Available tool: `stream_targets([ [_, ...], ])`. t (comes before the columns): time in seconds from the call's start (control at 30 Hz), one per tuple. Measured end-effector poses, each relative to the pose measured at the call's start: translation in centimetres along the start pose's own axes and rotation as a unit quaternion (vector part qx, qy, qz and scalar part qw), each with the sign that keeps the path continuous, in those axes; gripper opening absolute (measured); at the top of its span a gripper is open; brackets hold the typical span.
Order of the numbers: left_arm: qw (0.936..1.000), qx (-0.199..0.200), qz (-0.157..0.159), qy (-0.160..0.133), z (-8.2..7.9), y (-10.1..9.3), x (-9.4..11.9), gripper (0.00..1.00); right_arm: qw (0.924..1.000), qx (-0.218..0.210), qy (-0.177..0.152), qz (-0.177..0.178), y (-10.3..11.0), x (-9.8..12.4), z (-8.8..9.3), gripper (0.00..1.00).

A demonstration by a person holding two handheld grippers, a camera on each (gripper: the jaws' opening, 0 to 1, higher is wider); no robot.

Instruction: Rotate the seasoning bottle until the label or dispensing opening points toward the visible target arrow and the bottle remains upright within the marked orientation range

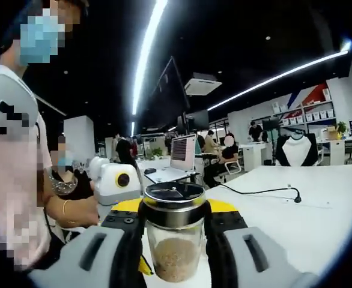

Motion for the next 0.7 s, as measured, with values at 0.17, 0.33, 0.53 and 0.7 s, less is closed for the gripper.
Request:
stream_targets([
  [0.17,0.9989,-0.020,0.041,-0.015,-0.7,-0.4,-0.3,0.45,0.9998,0.015,0.009,-0.006,0.5,-0.3,-0.6,0.36],
  [0.33,0.9989,-0.010,0.044,-0.016,-0.9,-1.0,-0.7,0.41,0.9997,0.022,0.011,0.006,0.4,-0.2,-0.8,0.37],
  [0.53,0.9992,-0.025,-0.003,-0.032,-1.2,-0.6,-0.9,0.41,0.9978,0.049,0.018,0.042,0.1,-0.3,-1.0,0.36],
  [0.7,0.9947,-0.046,-0.093,-0.003,-0.6,1.7,-1.5,0.41,0.9925,0.042,0.016,0.113,-1.6,-0.7,-0.1,0.35],
])
Point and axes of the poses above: the point that each gripper's makers call its tool centre point, and the gripper's own axes: x roughly backward along the fingers, y roughly to its left, z roughly out of its underside, the point moved 3 cm from there along x, roughly backward along the fingers, and after that the axes turned 10 degrees about -z, right-handed, at the moved point
